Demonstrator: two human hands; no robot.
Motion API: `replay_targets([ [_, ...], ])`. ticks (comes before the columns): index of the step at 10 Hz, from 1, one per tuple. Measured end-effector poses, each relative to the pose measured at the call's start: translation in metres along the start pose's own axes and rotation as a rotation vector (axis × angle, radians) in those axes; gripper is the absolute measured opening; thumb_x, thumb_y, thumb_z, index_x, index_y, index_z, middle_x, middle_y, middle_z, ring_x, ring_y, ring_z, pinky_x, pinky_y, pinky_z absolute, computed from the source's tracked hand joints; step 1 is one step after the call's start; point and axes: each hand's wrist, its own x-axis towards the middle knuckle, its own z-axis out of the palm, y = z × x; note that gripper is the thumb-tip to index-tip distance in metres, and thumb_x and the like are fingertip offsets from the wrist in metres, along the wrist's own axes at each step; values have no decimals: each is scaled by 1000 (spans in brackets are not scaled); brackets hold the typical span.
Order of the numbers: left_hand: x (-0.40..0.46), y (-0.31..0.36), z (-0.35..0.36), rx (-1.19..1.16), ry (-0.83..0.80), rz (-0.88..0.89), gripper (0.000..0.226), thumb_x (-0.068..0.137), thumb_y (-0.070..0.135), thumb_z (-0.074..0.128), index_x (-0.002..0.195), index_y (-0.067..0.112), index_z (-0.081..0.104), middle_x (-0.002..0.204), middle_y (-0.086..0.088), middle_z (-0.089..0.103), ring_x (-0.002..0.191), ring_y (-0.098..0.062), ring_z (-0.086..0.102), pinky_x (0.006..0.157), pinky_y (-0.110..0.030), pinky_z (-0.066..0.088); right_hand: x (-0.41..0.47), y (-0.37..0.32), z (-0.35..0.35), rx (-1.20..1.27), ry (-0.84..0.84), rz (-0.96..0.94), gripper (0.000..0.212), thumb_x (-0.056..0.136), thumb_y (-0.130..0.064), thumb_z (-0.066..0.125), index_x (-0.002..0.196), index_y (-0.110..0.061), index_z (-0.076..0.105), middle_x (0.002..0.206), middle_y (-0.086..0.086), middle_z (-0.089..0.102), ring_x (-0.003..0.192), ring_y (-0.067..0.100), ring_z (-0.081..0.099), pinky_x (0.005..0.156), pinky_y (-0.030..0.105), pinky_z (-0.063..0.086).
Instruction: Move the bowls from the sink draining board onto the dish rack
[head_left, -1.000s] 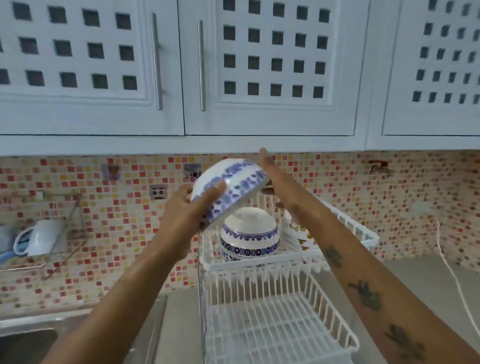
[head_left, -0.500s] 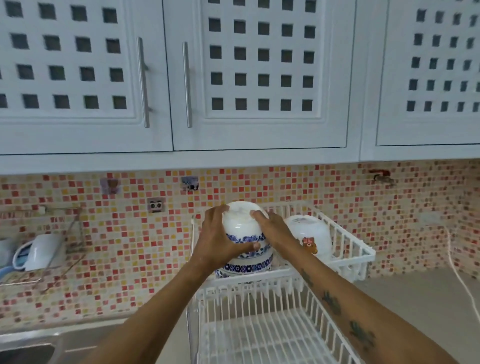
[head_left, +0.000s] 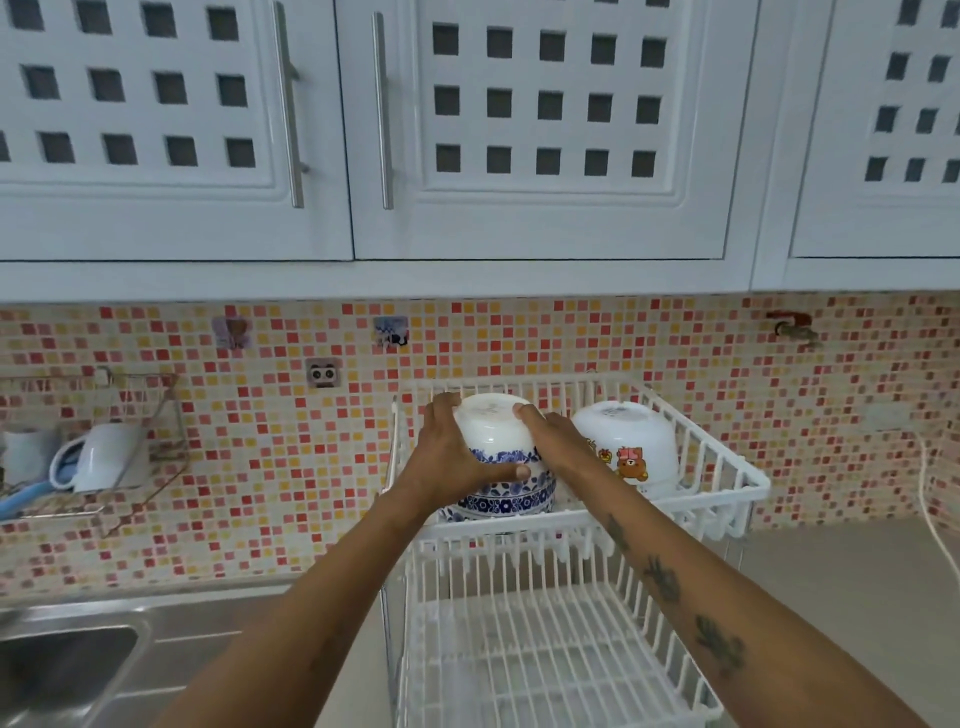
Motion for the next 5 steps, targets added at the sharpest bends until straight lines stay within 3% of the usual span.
replay_targets([
  [1,-2,1,-1,11,-23,-6,117,55,50,89,141,14,19,141,-7,31,128,-26,44,104,-43,48,-1,1,1,-26,20,-3,88,69,-72,37,133,-13,49,124,10,61,104,28,61,90,42,51],
  [2,-5,2,-2,43,-38,-15,120,56,52,87,144,13,16,143,-8,28,132,-28,40,107,-44,44,-2,2,5,-106,76,-27,82,75,-71,32,124,-9,55,114,11,64,98,28,62,74,32,48],
  [3,-11,8,-8,164,-63,-27,125,58,62,81,149,13,11,148,-9,21,139,-31,28,114,-48,34,-8,-1,7,-238,258,-150,55,92,-55,37,76,-6,58,77,8,55,72,26,53,56,28,34],
  [4,-20,11,-21,221,-117,-16,124,67,62,75,152,8,3,155,-11,11,145,-34,16,120,-48,23,-14,0,3,-352,368,-282,50,97,-42,40,97,0,67,110,19,59,95,34,61,78,34,48],
  [5,-36,13,-41,212,-146,-26,108,81,57,65,153,8,1,159,-15,7,146,-37,18,119,-49,24,-32,3,-2,-388,341,-293,48,99,-34,39,129,0,55,144,18,44,126,33,51,102,42,44],
])
